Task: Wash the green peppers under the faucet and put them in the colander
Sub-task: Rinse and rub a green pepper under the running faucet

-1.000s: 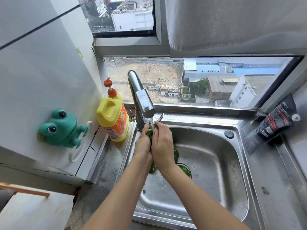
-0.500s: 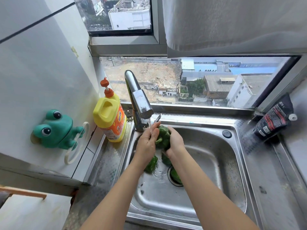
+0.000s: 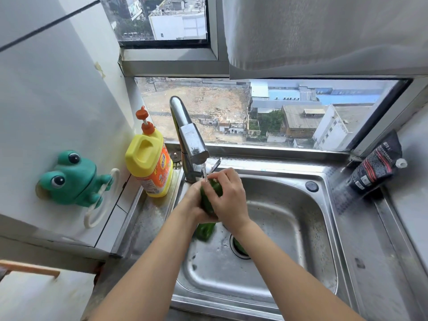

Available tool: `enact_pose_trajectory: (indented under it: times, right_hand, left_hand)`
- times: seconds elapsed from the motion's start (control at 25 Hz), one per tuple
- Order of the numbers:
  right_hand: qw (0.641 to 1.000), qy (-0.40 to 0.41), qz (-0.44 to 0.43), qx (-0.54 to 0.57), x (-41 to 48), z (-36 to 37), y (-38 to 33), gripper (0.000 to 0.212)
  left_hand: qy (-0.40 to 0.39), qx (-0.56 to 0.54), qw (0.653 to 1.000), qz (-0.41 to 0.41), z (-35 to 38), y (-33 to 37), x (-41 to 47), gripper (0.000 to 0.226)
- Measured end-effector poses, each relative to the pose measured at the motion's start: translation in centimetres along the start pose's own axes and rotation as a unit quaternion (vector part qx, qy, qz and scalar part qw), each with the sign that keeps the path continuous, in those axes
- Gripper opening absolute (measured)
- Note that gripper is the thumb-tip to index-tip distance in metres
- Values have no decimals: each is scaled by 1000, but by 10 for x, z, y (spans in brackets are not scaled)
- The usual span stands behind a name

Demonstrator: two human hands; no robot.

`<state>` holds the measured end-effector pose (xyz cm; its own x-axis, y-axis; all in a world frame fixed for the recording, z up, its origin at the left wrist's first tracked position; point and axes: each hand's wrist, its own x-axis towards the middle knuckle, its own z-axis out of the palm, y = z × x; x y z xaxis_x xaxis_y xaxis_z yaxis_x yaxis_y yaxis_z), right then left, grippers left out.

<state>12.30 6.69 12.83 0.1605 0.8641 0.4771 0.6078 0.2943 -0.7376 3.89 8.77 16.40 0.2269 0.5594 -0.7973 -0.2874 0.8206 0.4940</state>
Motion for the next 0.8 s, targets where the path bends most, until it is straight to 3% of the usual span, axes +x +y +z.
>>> enact_pose_trajectory:
  times: [0.08,0.16,0.24,0.36,0.4,0.48,0.52,0.56,0.68,0.72,0.8]
  right_hand:
    - [994,3,-80,-73,-5,5,4,38]
    - [988,8,-103,-112,-6,7,5,37]
    - [996,10,-29,-81,-1,6,0,37]
    - [984,-3,177,37,13,3,-18,35]
    - [956,-23,269,113,21,-1,-23,28]
    - [828,-103,456,309,34,-7,-27,19]
    - [771,-149,504,360,34,-9,-27,20]
    - [751,-182,511,376,31,-9,-26,22]
    - [789,-189,447,376,20,-5,-24,30]
    - [810,-192,415,367,21,-9,-23,33]
    - [850,-230,340,331,24,-20,-17,42]
  left_hand:
    - [-10,-94,994,50,1,-6,2,31]
    - [-30,-147,987,52,1,-9,1,24]
    - [-37,-168,982,82,5,-12,0,33]
    - [17,-116,967,228,8,-17,12,29]
    - [54,-77,955,280,6,-16,15,22]
    - [119,-4,924,363,-3,-11,19,16]
    - [131,21,913,386,-10,-9,20,20]
    - [129,19,908,397,-14,-7,21,20]
    - [129,6,911,391,-14,-6,12,25]
    - [124,3,927,354,-13,-5,9,27]
    - [83,-12,975,205,-11,1,1,32]
